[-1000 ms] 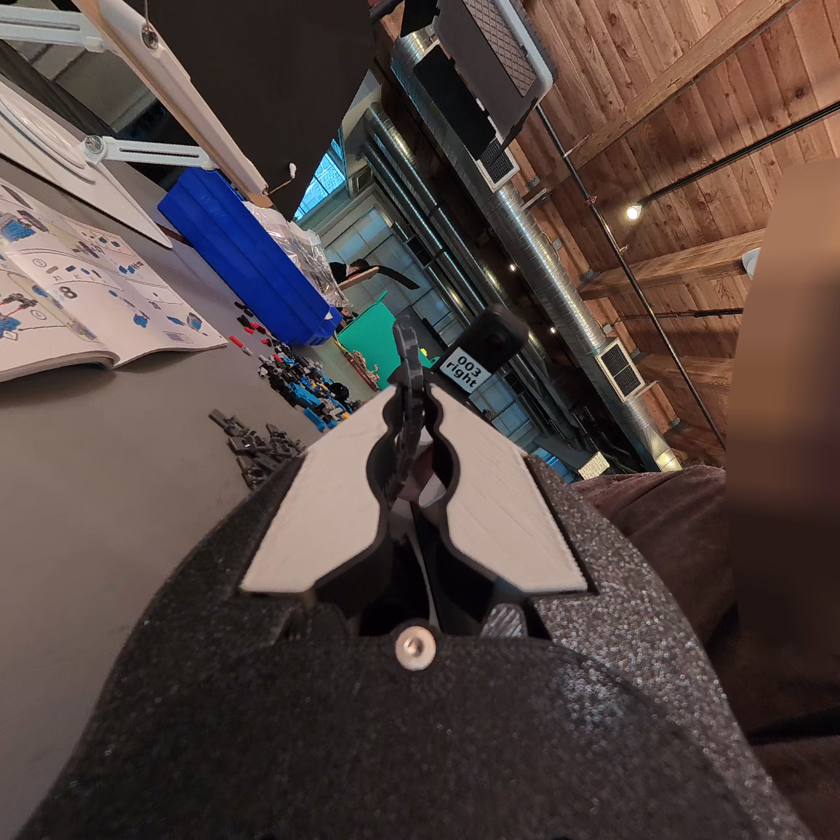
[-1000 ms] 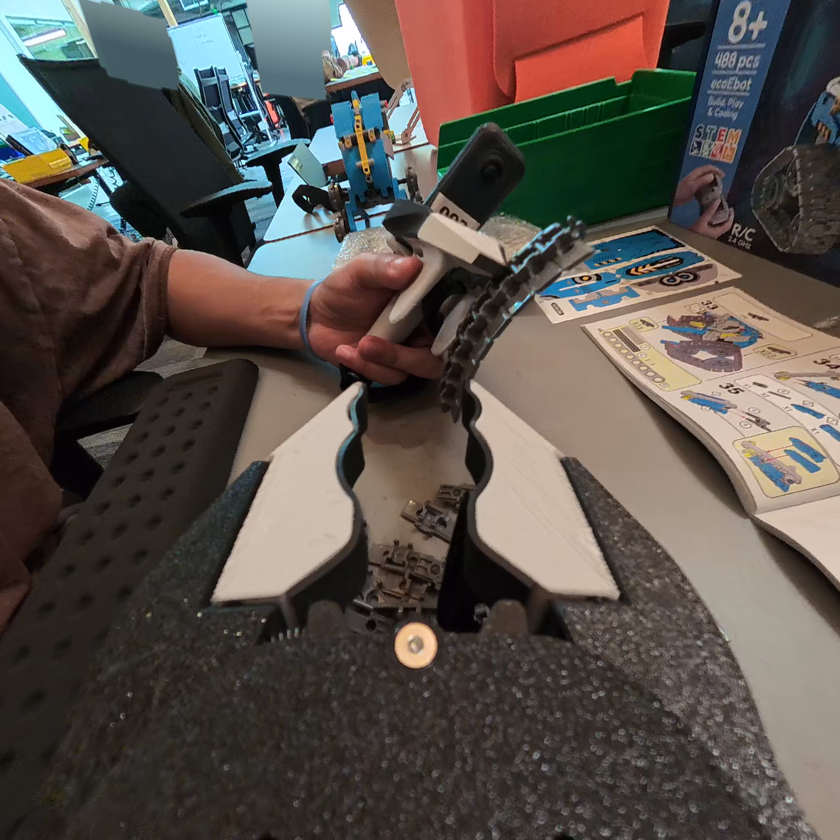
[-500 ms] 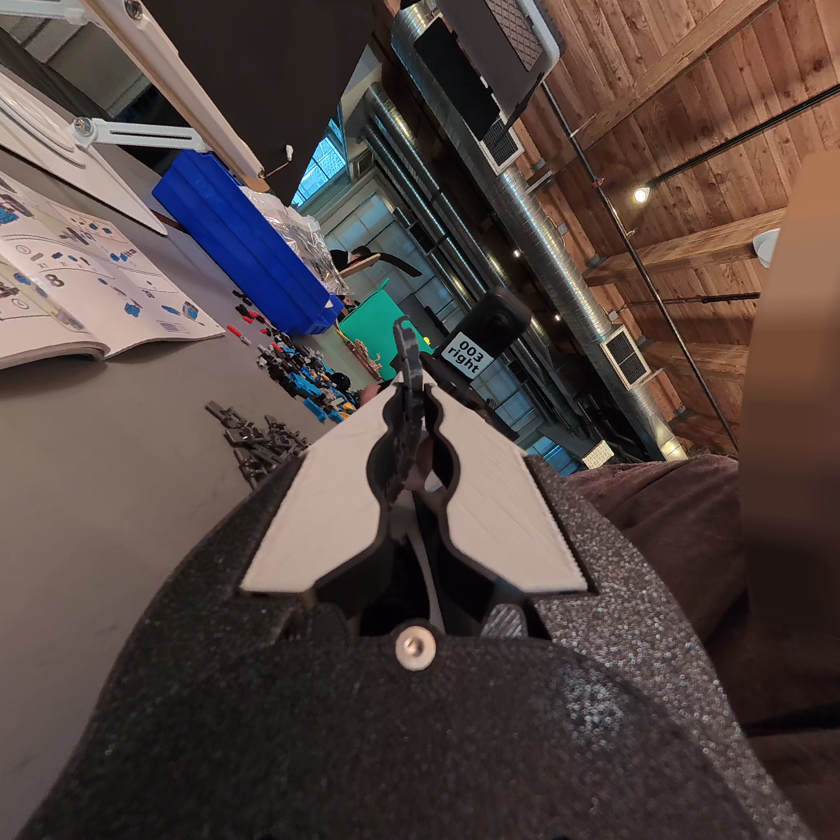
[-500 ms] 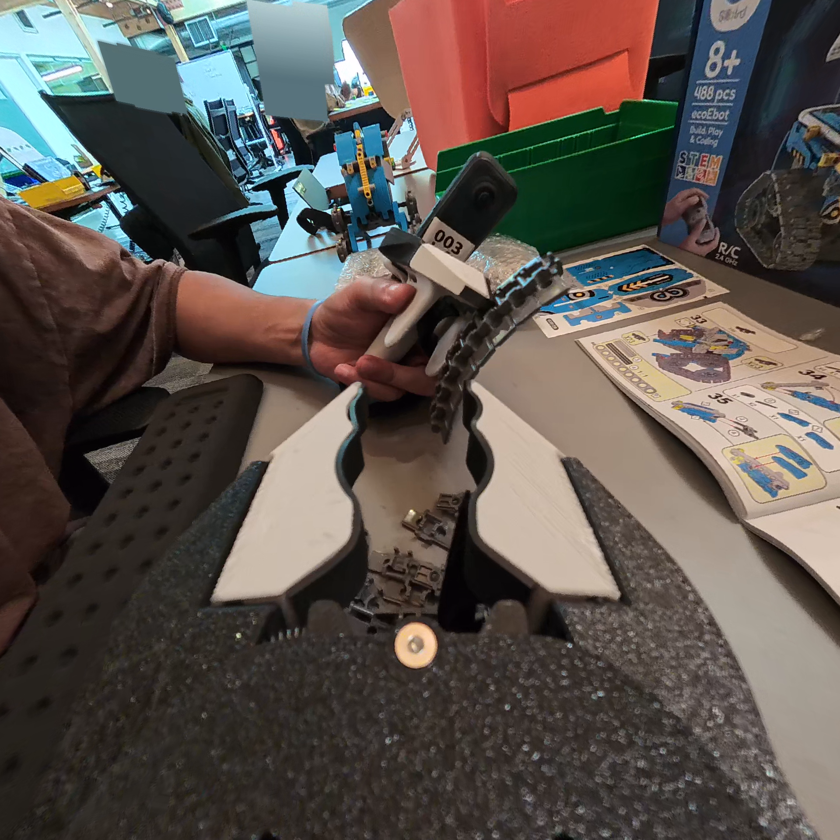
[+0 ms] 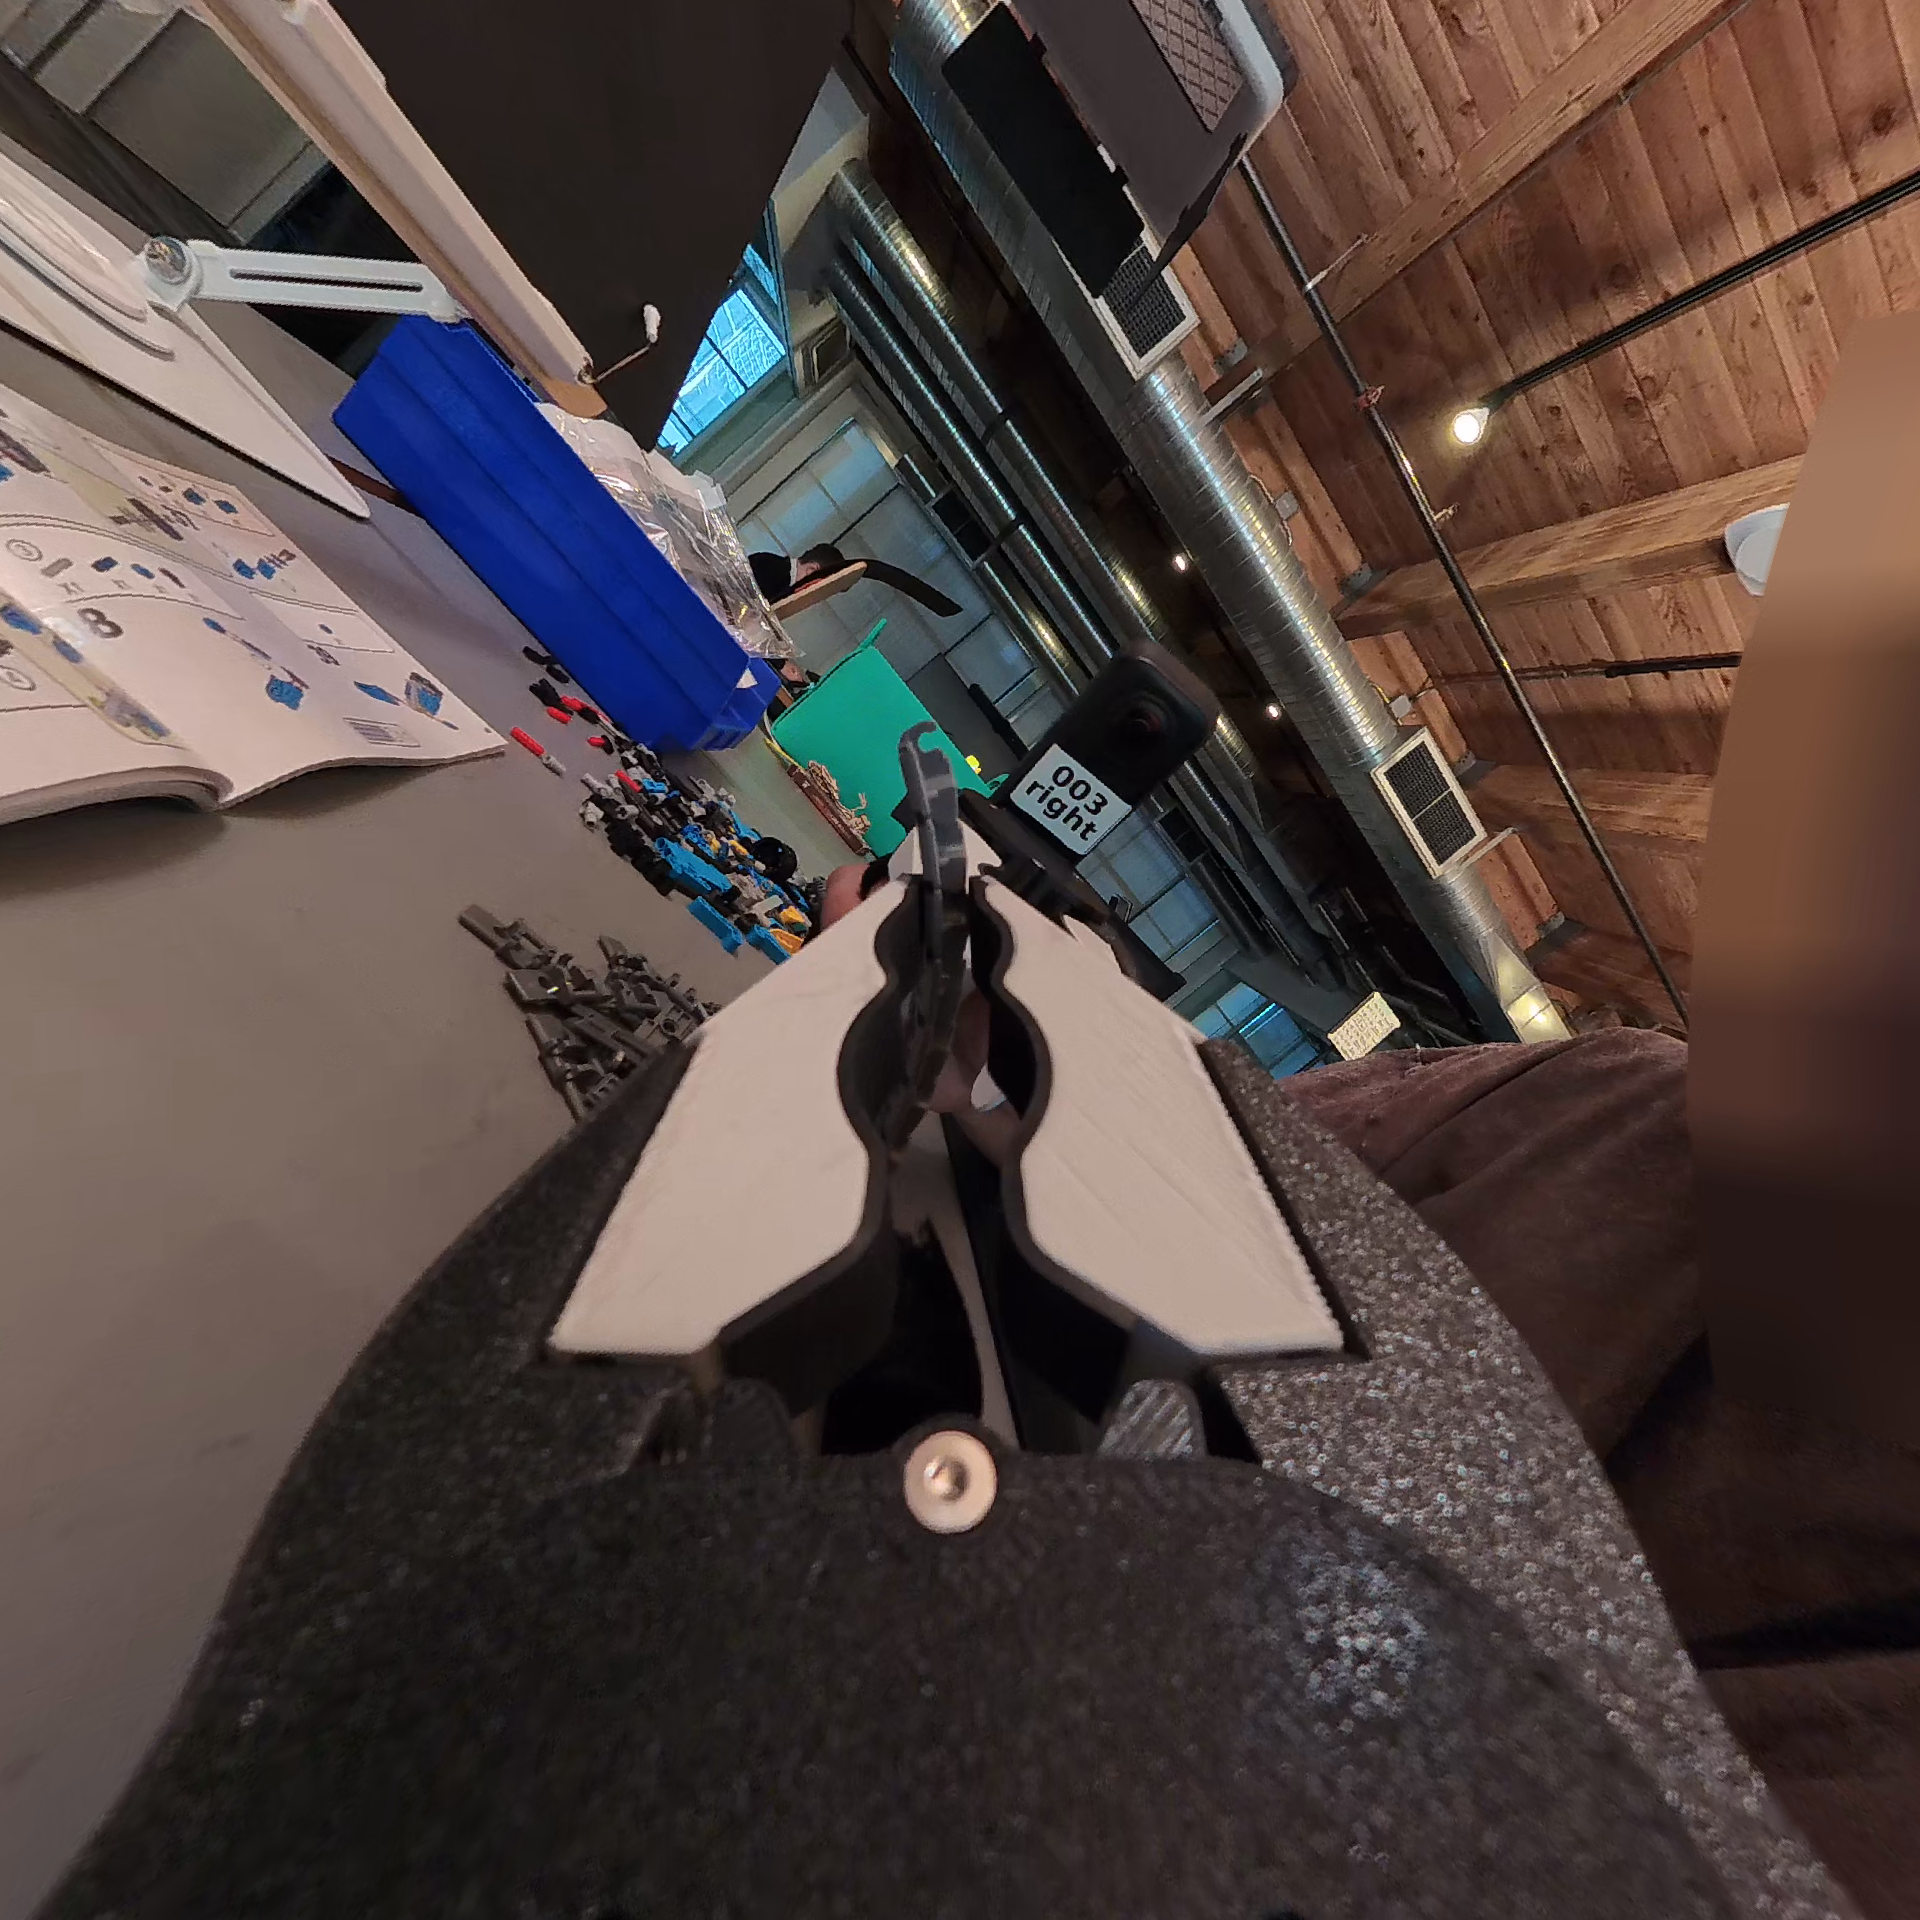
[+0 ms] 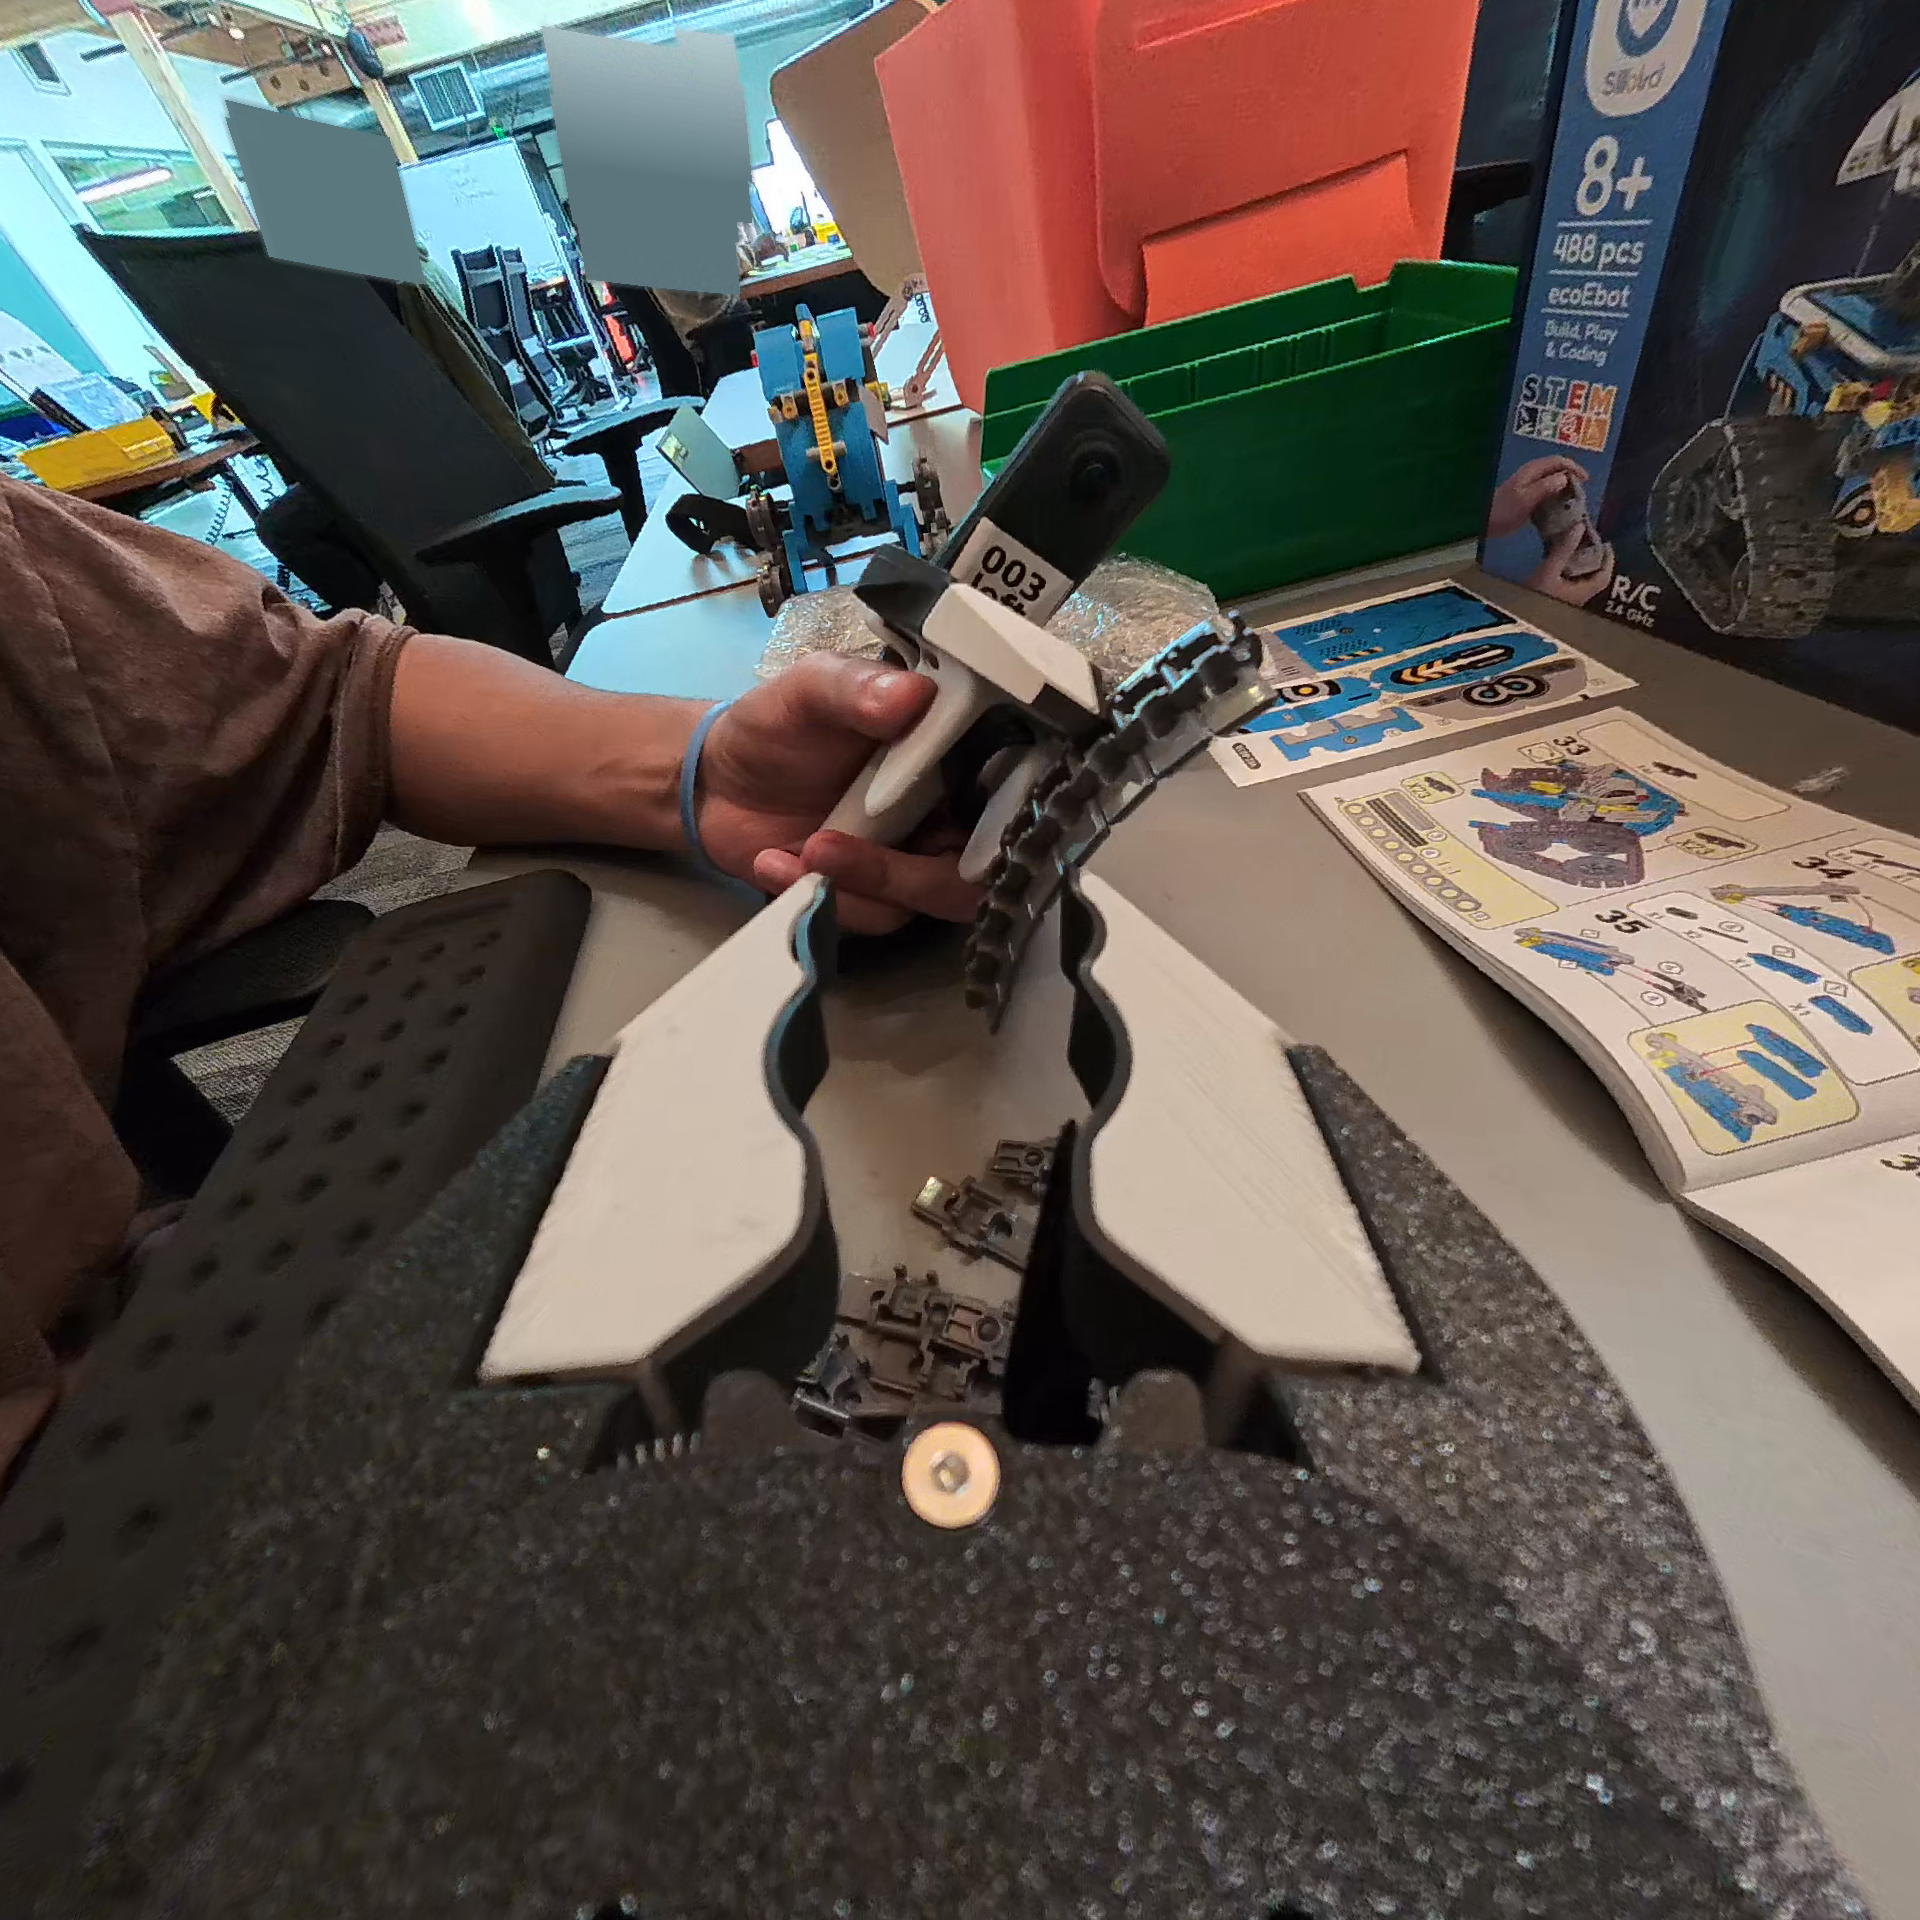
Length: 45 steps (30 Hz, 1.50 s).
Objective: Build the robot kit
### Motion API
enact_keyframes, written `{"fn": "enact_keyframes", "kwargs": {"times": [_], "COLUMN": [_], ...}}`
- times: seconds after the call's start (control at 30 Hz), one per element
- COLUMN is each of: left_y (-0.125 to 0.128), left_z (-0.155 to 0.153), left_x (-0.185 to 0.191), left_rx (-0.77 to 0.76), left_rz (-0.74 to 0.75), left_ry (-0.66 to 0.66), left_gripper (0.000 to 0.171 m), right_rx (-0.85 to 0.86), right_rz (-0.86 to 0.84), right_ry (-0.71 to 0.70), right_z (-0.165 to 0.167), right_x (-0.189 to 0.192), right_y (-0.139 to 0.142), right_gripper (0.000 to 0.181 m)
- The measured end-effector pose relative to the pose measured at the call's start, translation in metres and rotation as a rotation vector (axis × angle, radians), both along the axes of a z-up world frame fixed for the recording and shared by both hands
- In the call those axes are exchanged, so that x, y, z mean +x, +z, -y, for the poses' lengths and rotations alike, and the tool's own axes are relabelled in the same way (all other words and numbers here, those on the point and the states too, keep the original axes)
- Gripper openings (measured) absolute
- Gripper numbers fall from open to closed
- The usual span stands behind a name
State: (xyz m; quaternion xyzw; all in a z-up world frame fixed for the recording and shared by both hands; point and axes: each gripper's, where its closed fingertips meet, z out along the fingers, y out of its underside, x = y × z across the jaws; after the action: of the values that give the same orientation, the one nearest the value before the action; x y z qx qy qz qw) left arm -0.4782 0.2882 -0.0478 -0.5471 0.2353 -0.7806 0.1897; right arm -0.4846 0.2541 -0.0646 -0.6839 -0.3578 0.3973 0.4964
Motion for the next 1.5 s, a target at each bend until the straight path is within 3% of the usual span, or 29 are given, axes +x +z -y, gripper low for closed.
{"fn": "enact_keyframes", "kwargs": {"times": [0.9, 1.17, 1.3, 1.37, 1.5], "left_y": [-0.004, -0.006, -0.008, -0.009, -0.003], "left_z": [0.014, 0.025, 0.04, 0.045, 0.045], "left_x": [0.006, 0.009, 0.012, 0.012, 0.011], "left_rx": [0.07, 0.131, 0.203, 0.225, 0.241], "left_rz": [-0.042, -0.064, -0.08, -0.084, -0.05], "left_ry": [-0.05, -0.08, -0.129, -0.146, -0.13], "left_gripper": [0.007, 0.007, 0.007, 0.007, 0.015], "right_rx": [0.076, -0.048, -0.256, -0.348, -0.368], "right_rz": [-0.039, -0.188, -0.276, -0.308, -0.315], "right_ry": [-0.059, -0.071, 0.033, 0.101, 0.12], "right_z": [-0.007, -0.014, -0.008, 0.0, 0.003], "right_x": [0.014, 0.027, 0.024, 0.021, 0.021], "right_y": [0.017, 0.025, 0.016, 0.014, 0.016], "right_gripper": [0.041, 0.036, 0.02, 0.004, 0.003]}}
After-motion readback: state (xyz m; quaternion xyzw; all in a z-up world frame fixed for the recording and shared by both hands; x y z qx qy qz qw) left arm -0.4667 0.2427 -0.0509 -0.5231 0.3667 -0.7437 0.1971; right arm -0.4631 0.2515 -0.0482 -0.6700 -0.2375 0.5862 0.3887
